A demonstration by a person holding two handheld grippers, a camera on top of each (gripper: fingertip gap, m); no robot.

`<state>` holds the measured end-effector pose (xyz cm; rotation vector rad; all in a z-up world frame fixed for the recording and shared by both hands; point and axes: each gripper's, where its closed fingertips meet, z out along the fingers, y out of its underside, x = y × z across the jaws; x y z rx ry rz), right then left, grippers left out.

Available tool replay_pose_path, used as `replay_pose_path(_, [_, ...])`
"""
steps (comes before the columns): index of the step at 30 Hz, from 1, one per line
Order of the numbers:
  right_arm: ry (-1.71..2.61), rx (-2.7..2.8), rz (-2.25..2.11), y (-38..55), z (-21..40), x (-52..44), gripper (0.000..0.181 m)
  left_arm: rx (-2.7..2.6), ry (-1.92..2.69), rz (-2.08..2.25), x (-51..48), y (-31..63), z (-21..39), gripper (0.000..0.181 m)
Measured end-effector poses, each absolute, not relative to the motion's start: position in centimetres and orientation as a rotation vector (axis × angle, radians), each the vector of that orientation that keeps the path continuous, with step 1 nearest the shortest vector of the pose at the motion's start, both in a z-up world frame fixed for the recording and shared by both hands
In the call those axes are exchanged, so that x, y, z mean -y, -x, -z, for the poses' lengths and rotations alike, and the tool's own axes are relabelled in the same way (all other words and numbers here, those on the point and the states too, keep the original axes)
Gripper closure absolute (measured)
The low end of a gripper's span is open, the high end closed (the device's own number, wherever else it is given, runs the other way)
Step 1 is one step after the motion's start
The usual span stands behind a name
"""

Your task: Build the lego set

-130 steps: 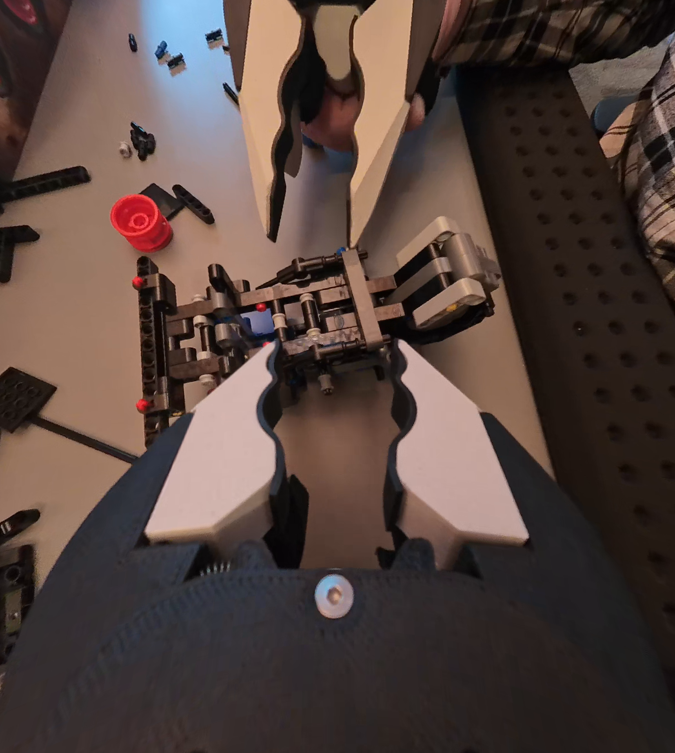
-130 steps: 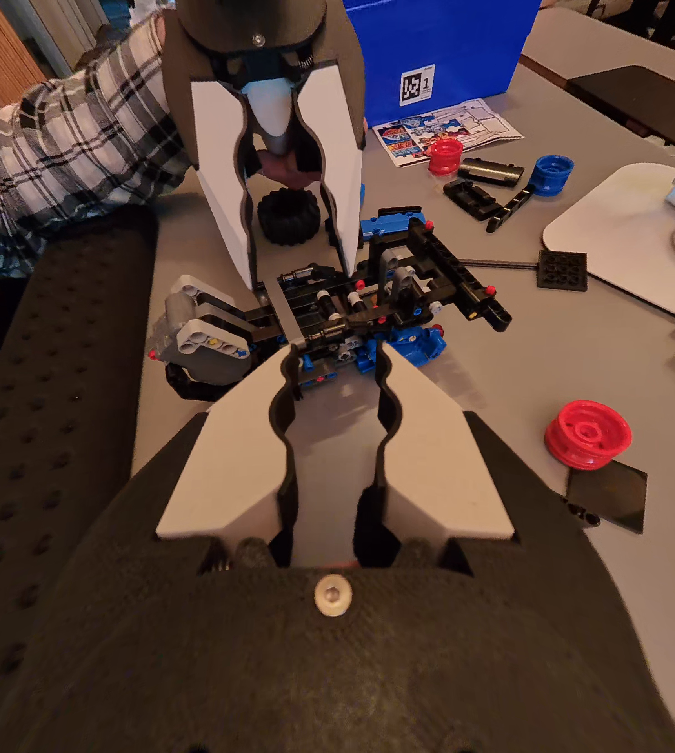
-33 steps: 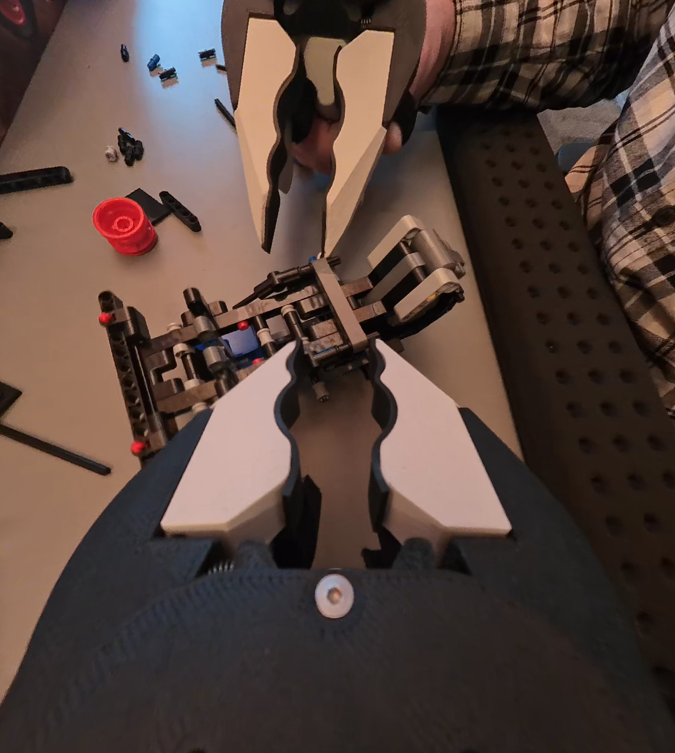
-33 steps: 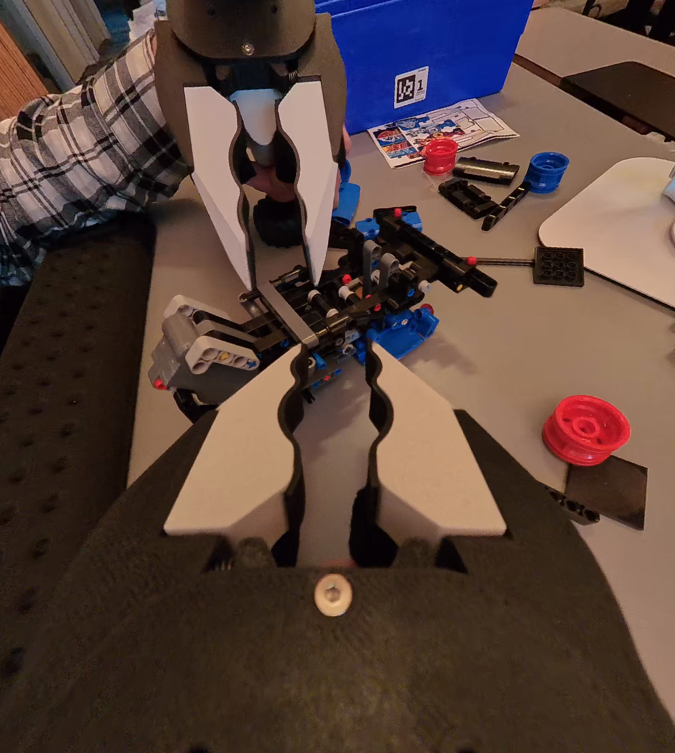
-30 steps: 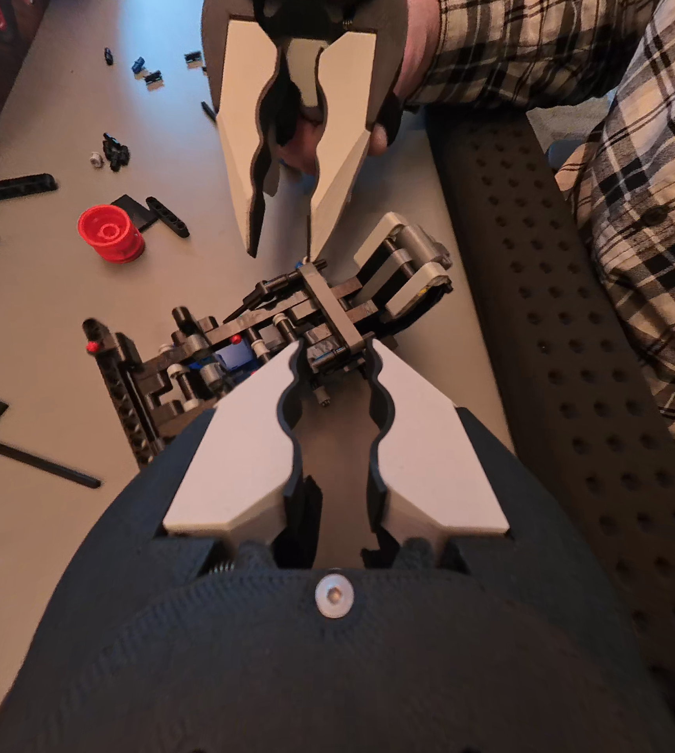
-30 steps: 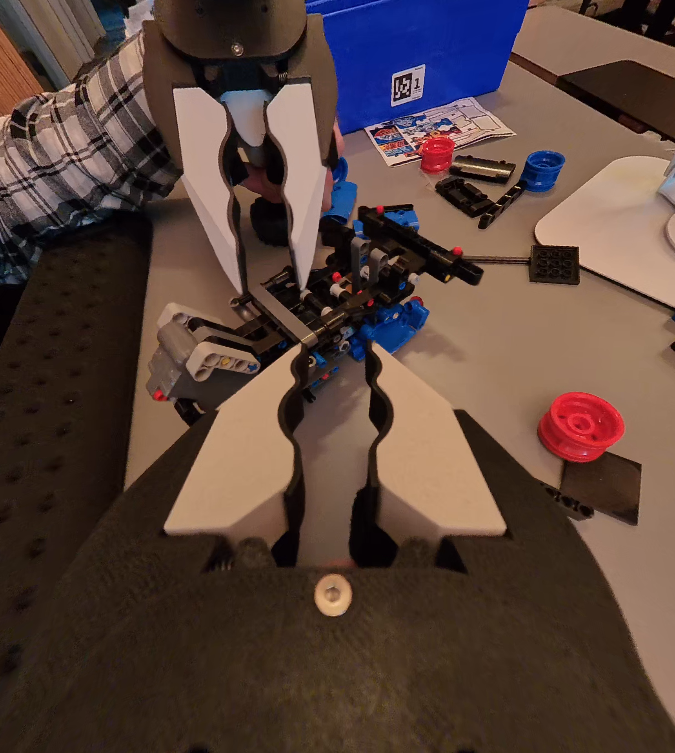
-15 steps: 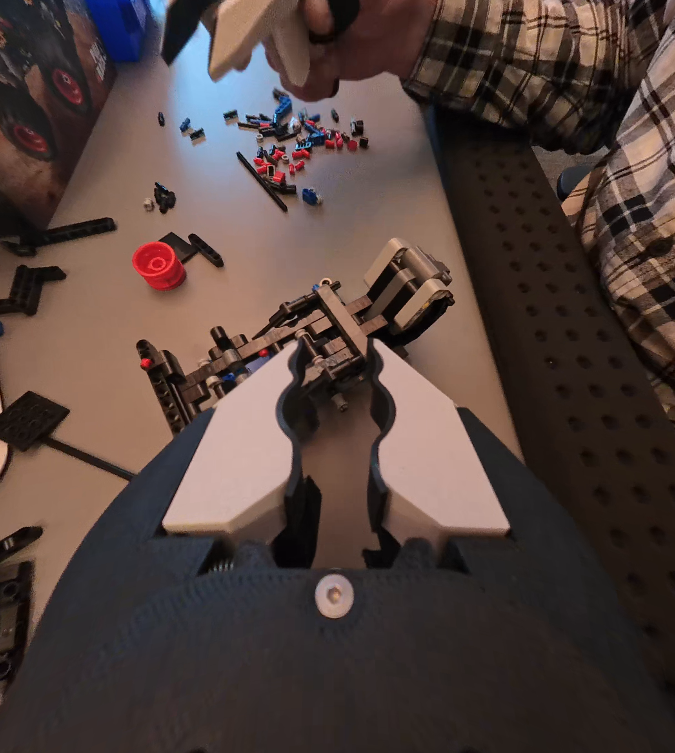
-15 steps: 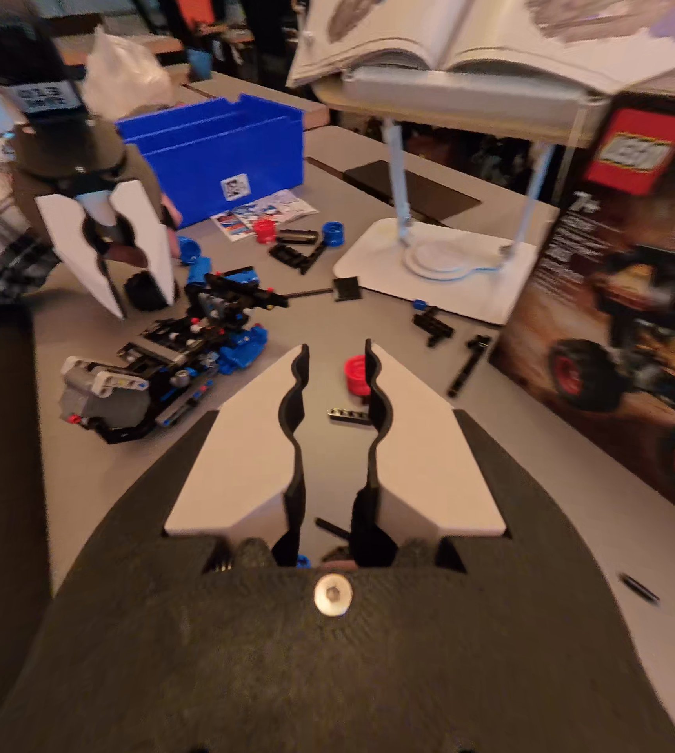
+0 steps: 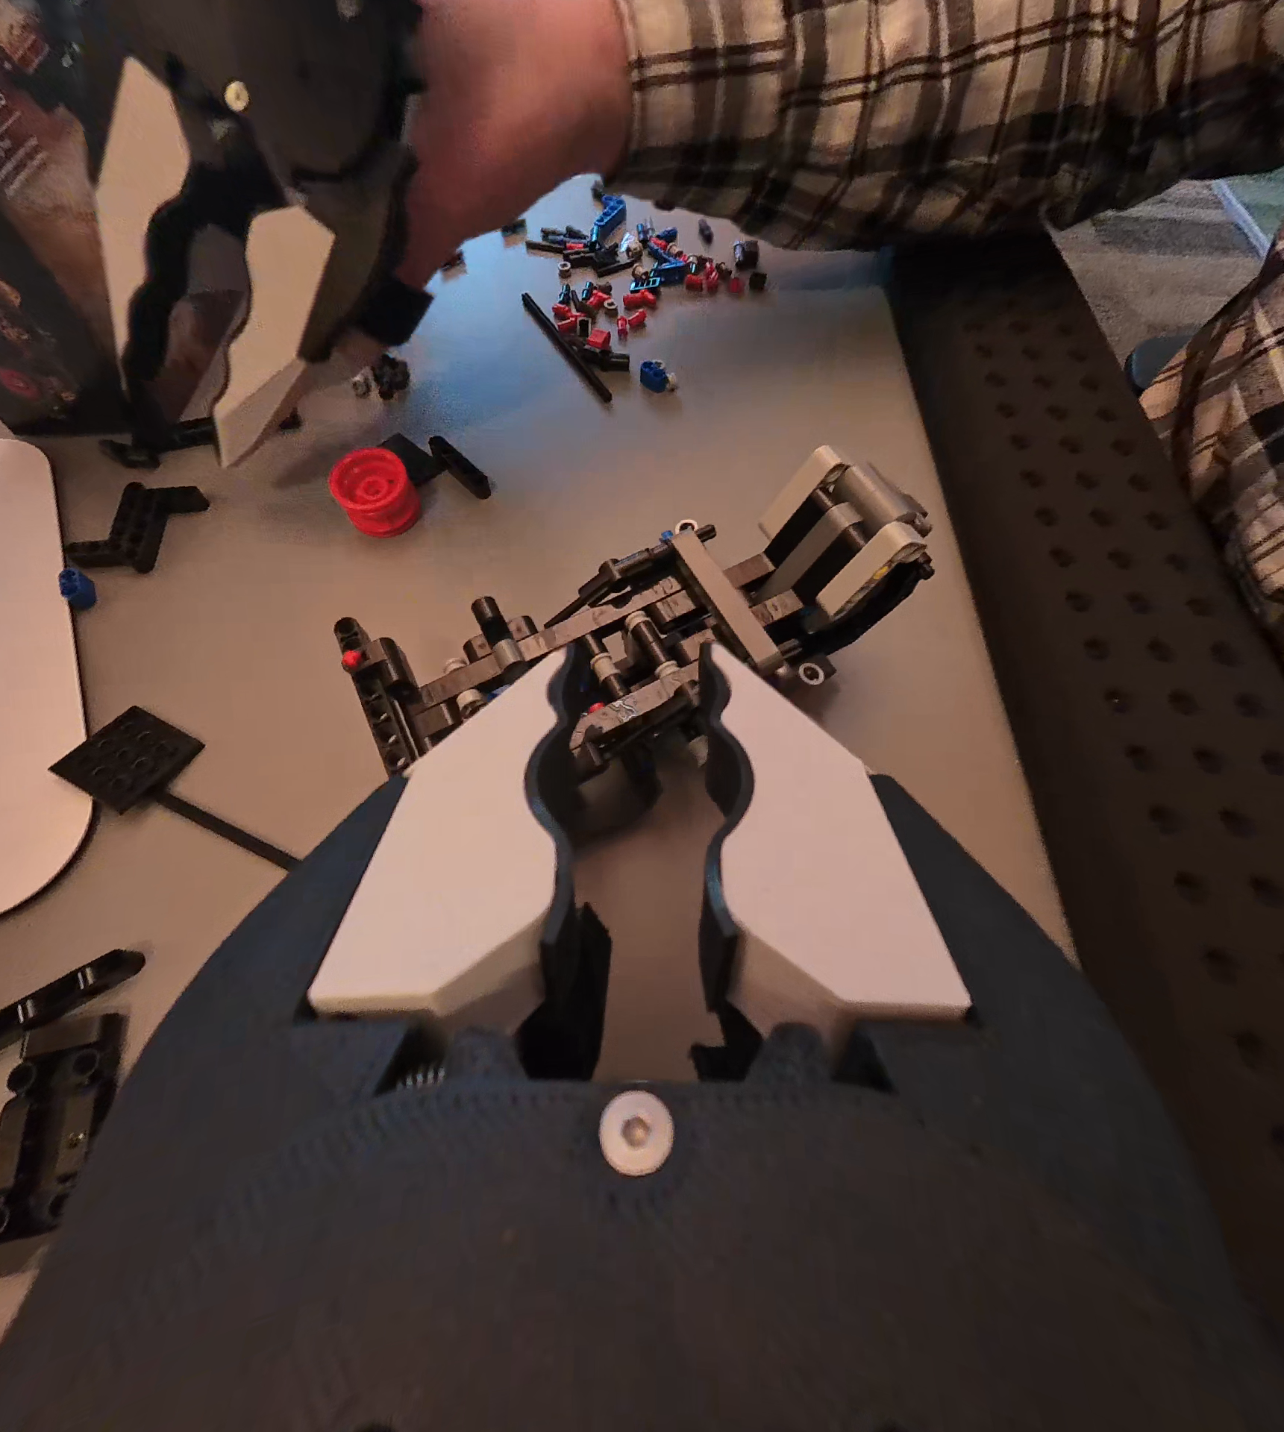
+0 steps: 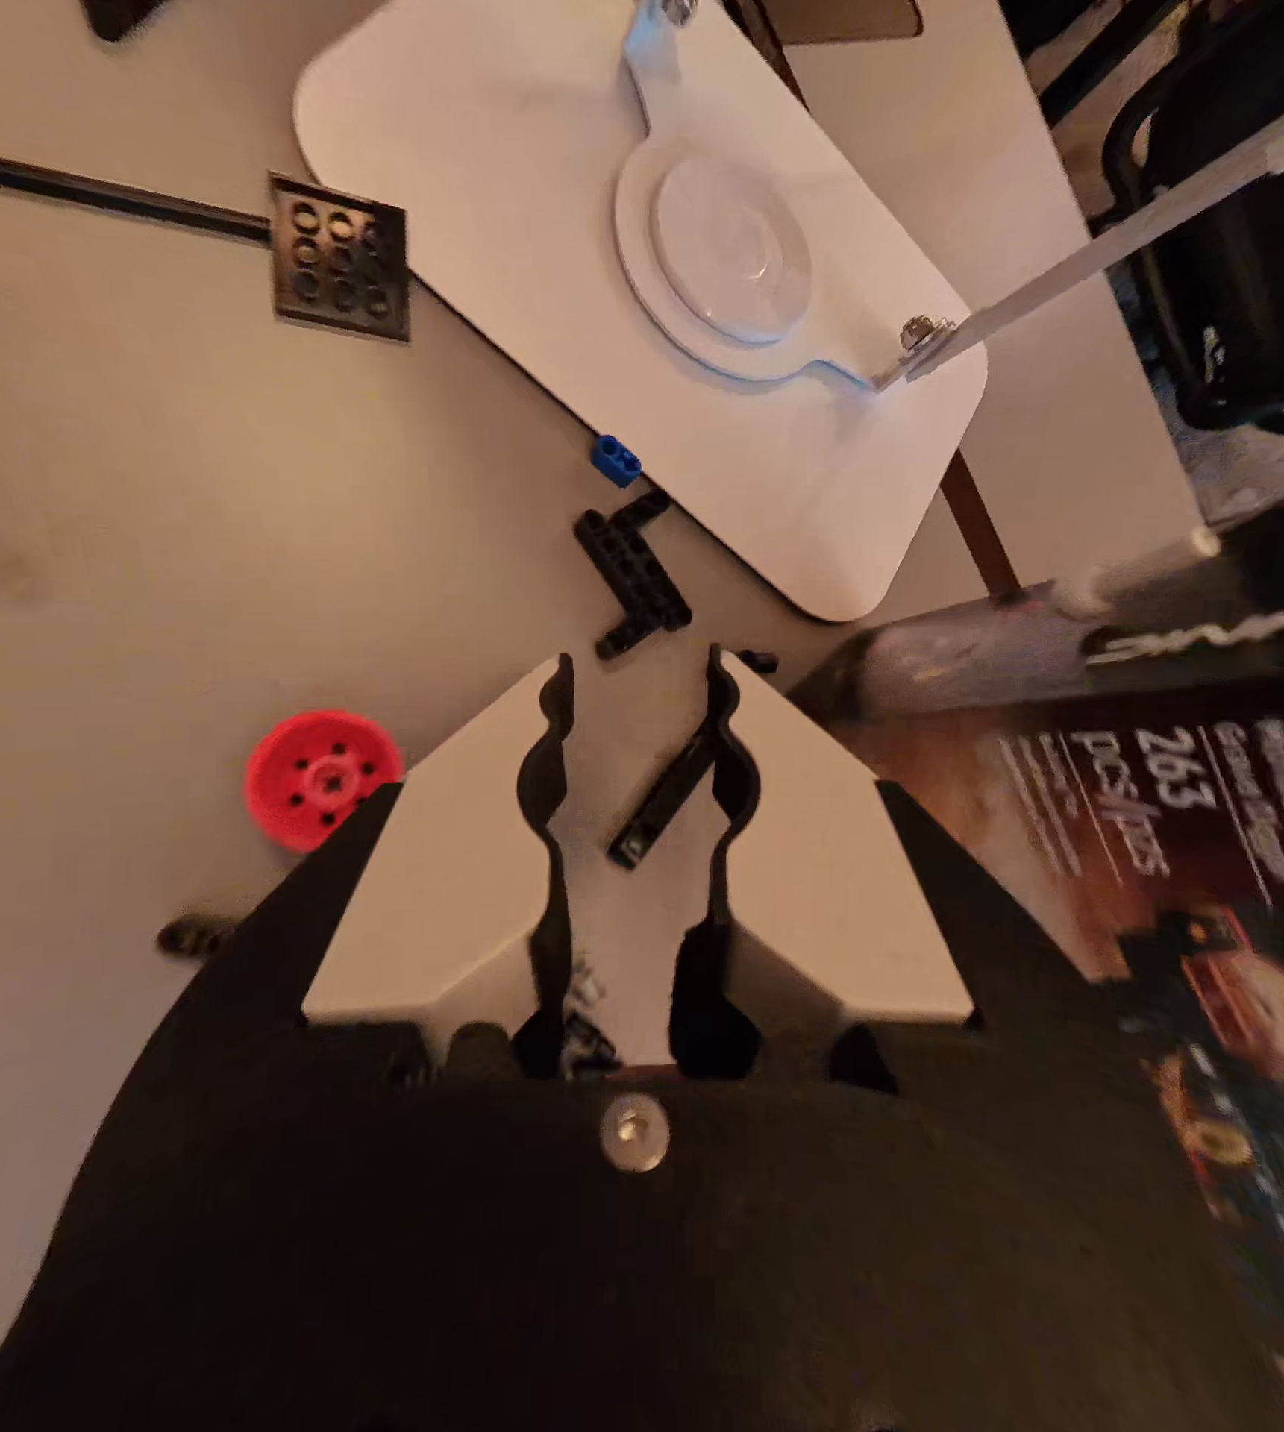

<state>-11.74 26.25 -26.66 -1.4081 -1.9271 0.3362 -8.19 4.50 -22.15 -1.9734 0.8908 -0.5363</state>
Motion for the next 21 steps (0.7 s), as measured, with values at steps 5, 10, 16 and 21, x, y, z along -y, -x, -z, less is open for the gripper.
replay_pose_path(5, [1.409, 1.939, -0.245, 13.3, 27.9, -28.0, 0.148, -0.892, 1.979, 0.538, -4.6, 8.2, 22.3, 0.153])
replay_pose_path(10, [1.407, 1.950, -0.224, 13.8, 28.1, -28.4, 0.153, -0.891, 1.983, 0.541, -4.7, 8.2, 22.5, 0.153])
replay_pose_path(16, [1.493, 1.997, -0.323, 13.5, 29.1, -27.6, 0.171, -0.889, 1.988, 0.548, -4.7, 8.2, 22.7, 0.152])
replay_pose_path(21, [1.546, 1.979, -0.423, 13.3, 29.3, -27.2, 0.177, -0.889, 1.989, 0.547, -4.7, 8.2, 22.7, 0.153])
